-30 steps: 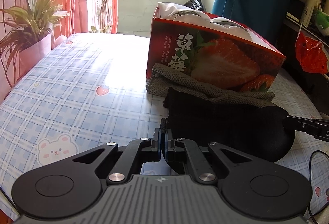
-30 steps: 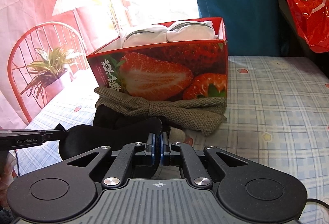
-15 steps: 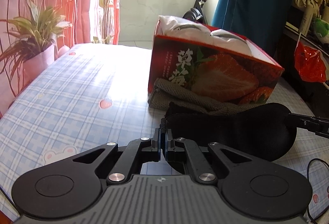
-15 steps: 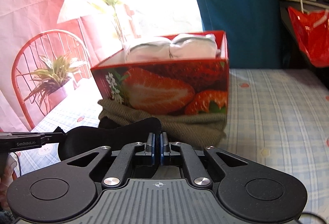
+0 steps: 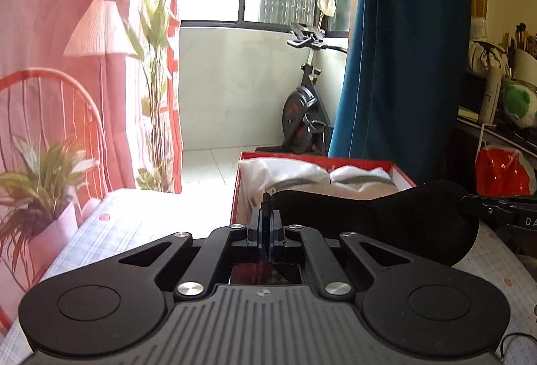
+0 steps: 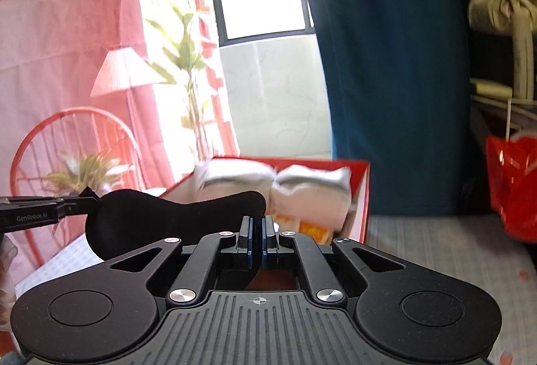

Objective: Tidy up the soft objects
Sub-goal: 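Carry the eye mask with both grippers over the red box, then lower the eye mask into the box and open both grippers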

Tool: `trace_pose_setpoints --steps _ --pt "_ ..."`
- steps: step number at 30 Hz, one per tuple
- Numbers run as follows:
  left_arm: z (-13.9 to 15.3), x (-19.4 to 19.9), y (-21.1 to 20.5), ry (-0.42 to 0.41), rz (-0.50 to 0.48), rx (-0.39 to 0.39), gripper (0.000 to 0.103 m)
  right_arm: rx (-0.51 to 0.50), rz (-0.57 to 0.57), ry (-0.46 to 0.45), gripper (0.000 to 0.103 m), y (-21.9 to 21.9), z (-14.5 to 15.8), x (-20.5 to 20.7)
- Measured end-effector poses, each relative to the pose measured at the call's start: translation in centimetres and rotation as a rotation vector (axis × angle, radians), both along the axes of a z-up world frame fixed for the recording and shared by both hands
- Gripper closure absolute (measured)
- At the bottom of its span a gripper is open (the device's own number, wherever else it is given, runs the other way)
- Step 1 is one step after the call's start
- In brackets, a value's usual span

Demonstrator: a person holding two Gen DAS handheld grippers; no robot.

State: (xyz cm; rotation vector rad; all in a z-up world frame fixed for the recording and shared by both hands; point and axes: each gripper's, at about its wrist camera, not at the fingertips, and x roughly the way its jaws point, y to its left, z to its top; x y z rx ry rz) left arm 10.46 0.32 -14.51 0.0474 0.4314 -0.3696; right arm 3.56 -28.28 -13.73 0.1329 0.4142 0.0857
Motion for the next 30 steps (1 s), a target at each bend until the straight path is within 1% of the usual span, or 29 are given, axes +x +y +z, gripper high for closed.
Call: trace_pose_setpoints --steps 4,8,11,16,18,20,27,30 --pt "0.8 3.3 -2.4 -0.011 -0.006 0.014 0.098 -0.037 -0.031 -0.027 0.098 -0.8 1.1 3.1" --pt "0.4 6.3 -5.0 0.004 -0.012 0.053 0.098 -0.083 -0.048 -0.014 0.098 -1.4 0.7 6.4" --pt "-1.2 8.0 -6.2 0.045 -0.019 0.091 0.098 -0.103 -0.053 0.031 0.098 -1.7 -0.5 8.7" --pt "-4.0 10.0 -7.5 0.154 -0.039 0.117 0.098 -0.145 -0.040 0.164 0.098 -1.5 -3.6 11.8" --pt "-4.9 10.5 -7.6 0.181 -0.040 0.131 0.098 -0.144 -0.046 0.201 0.098 -1.5 -4.6 12.4" --pt "-5.2 10.9 -7.6 0.191 -0.035 0.144 0.098 -0.140 -0.049 0.223 0.098 -1.4 -5.1 12.7" --pt "-5.5 11.2 -7.1 0.221 -0.022 0.147 0.098 -0.134 -0.069 0.256 0.098 -2.0 -5.7 12.5" --pt "-5.2 11.1 -7.3 0.224 -0.037 0.149 0.096 -0.139 -0.078 0.257 0.097 -2.1 -5.8 12.4"
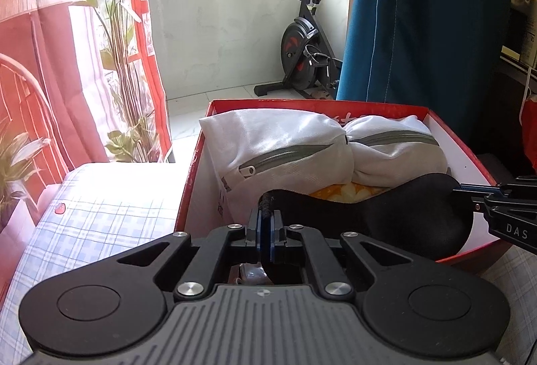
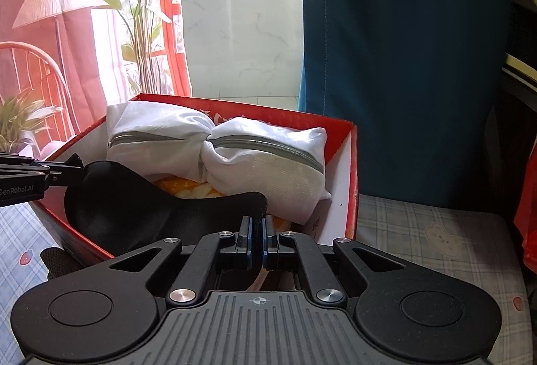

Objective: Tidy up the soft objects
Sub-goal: 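Lower the eye mask into the box and open both grippers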

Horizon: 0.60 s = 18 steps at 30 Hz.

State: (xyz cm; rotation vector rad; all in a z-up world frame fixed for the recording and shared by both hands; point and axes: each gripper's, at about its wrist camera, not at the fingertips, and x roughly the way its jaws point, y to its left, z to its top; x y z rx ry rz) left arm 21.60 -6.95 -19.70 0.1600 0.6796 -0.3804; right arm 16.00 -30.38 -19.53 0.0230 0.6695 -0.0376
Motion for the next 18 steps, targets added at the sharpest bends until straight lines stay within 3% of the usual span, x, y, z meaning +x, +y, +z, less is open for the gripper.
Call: trace_pose_setpoints --steps 2,3,4,5,6,7,10,12,14,16,18 --pt "0.3 -0.3 0.1 0.000 -0.018 -0.021 0.090 -0.004 -0.006 -0.016 0.091 0.1 0.2 -0.3" --pt "0.5 -0.4 0.2 0.001 -0.026 -0.033 0.080 -0.012 -0.006 -0.023 0.087 0.2 0.4 -0.4" --pt "0.6 -0.5 0.3 0.003 -0.032 -0.043 0.058 -0.020 -0.002 -0.030 0.082 0.2 0.5 -0.6" --pt "0.8 -0.7 0.3 0.002 -0.036 -0.052 0.046 -0.025 0.002 -0.037 0.079 0.3 0.6 -0.8" --pt "1.0 -1.0 0.4 -0.008 -0.039 -0.059 0.027 -0.030 0.007 -0.045 0.077 0.5 0.8 -1.0" --pt "1.2 -1.4 0.4 -0.023 -0.043 -0.063 0.016 -0.032 0.009 -0.050 0.070 0.5 0.9 -1.2" --pt "1.6 -2.2 0.5 -0.042 -0.062 -0.054 0.006 -0.024 0.011 -0.068 0.043 0.6 1.4 -2.0" --pt "1.8 -2.7 0.6 -0.032 -0.066 -0.050 0.001 -0.026 0.009 -0.080 0.029 0.6 1.8 -2.5" --pt "1.8 -3.3 1.0 -0.018 -0.049 -0.052 0.000 -0.043 -0.001 -0.091 0.008 0.7 2.1 -3.2" --pt "1.8 -3.9 1.2 -0.012 -0.042 -0.046 0.000 -0.050 0.008 -0.105 0.001 0.8 2.3 -3.8" --pt "1.7 -4.6 1.4 -0.017 -0.033 -0.034 0.000 -0.052 0.012 -0.109 0.000 0.9 2.5 -4.5"
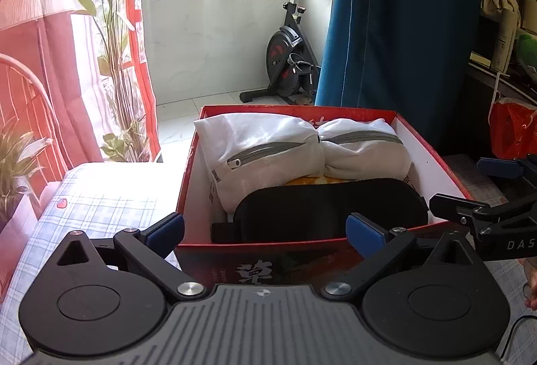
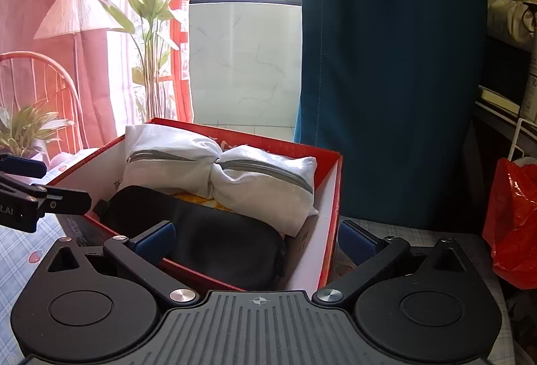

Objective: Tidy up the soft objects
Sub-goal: 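Lower the eye mask into the box and open both grippers, then withdraw both grippers from the box toward the black glove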

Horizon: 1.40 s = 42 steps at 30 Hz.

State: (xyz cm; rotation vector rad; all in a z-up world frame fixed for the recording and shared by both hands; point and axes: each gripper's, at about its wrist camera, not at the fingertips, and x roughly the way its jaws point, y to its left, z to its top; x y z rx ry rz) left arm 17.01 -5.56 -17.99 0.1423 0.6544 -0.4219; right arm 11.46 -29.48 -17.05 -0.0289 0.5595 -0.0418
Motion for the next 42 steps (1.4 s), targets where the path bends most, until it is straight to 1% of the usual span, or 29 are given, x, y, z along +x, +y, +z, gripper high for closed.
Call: trace_pose_setpoints --steps 8,13,16,22,29,38,42 --pt "0.6 -2.9 1.9 -0.045 0.038 0.004 0.000 0.039 0.004 -0.024 0.000 0.3 0.1 -2.7" --pt "0.4 -4.5 3.5 -0.052 0.057 -0.022 0.000 0.061 0.008 -0.049 0.000 0.8 -0.6 -4.7" --pt "0.0 -5.5 4.1 -0.052 0.063 -0.025 0.000 0.076 0.012 -0.054 0.000 1.2 -1.2 -5.8" --pt "-1.7 -6.8 5.0 -0.016 0.060 -0.029 0.000 0.107 0.033 -0.021 0.000 1.8 -2.9 -7.0" --pt "-4.7 -7.5 5.7 0.051 0.072 -0.015 0.000 0.137 0.019 0.029 0.000 2.2 -5.2 -7.8" --pt "-6.6 -7.5 6.4 0.095 0.090 -0.021 0.000 0.144 0.008 0.080 0.000 2.1 -7.3 -7.8" --pt "-7.4 -7.6 6.7 0.119 0.087 -0.020 0.000 0.162 0.009 0.096 0.000 2.0 -7.9 -8.1"
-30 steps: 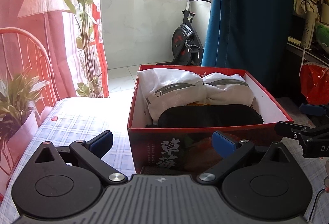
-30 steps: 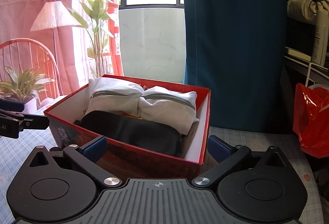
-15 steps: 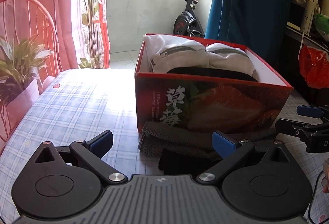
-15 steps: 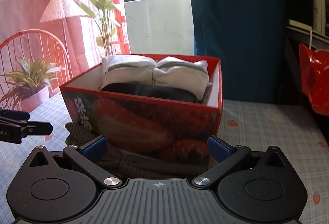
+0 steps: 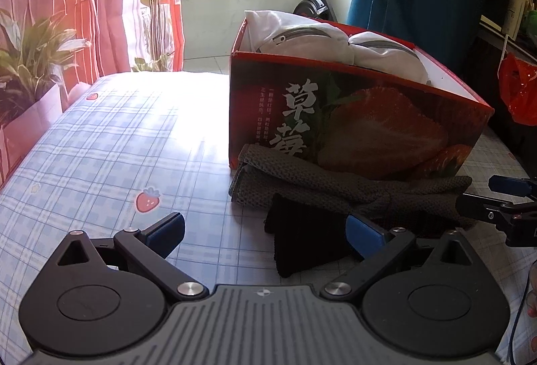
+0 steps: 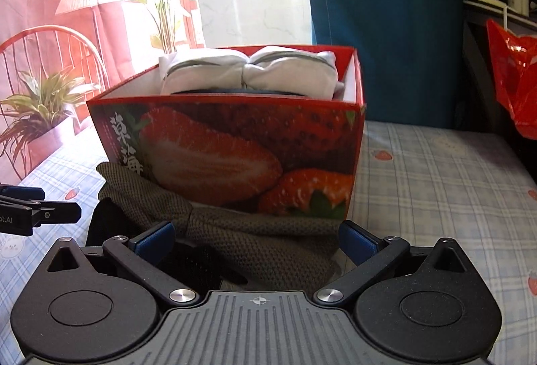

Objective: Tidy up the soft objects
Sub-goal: 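Withdraw both grippers from the box toward the black glove, then close both grippers on the black glove with white fingertips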

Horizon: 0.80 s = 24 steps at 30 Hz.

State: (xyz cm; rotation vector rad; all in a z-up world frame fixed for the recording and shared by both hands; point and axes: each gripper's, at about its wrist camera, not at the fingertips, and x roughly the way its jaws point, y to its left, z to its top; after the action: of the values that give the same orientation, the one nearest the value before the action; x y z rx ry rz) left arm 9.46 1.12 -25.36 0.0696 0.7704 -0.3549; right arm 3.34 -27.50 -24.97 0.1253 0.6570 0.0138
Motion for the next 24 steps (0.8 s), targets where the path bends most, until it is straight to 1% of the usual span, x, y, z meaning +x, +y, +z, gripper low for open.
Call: trace_pose_setpoints --steps 5,9,13,17,21,24 --pt "-0.8 -0.3 0.5 0.027 -0.012 -0.017 0.003 0.018 0.012 0.016 0.000 -0.1 -0.9 -0.4" --pt "-1.4 -0.3 0.4 0.052 -0.031 -0.043 0.008 0.031 0.018 0.024 0.002 -0.1 -1.3 -0.3" --pt "-1.6 -0.2 -0.2 0.053 -0.054 -0.058 0.012 0.030 0.022 0.029 0.010 0.1 -1.5 -0.2" --pt "-2.0 0.5 -1.0 0.053 -0.079 -0.071 0.015 0.032 0.008 0.032 0.014 0.4 -1.7 -0.7" --pt "-2.6 1.6 -1.8 0.093 -0.093 -0.073 0.015 0.047 -0.006 0.043 0.018 0.5 -1.8 -1.3" --pt "-2.7 2.0 -2.5 0.092 -0.109 -0.075 0.017 0.057 0.000 0.046 0.022 0.6 -1.8 -1.7"
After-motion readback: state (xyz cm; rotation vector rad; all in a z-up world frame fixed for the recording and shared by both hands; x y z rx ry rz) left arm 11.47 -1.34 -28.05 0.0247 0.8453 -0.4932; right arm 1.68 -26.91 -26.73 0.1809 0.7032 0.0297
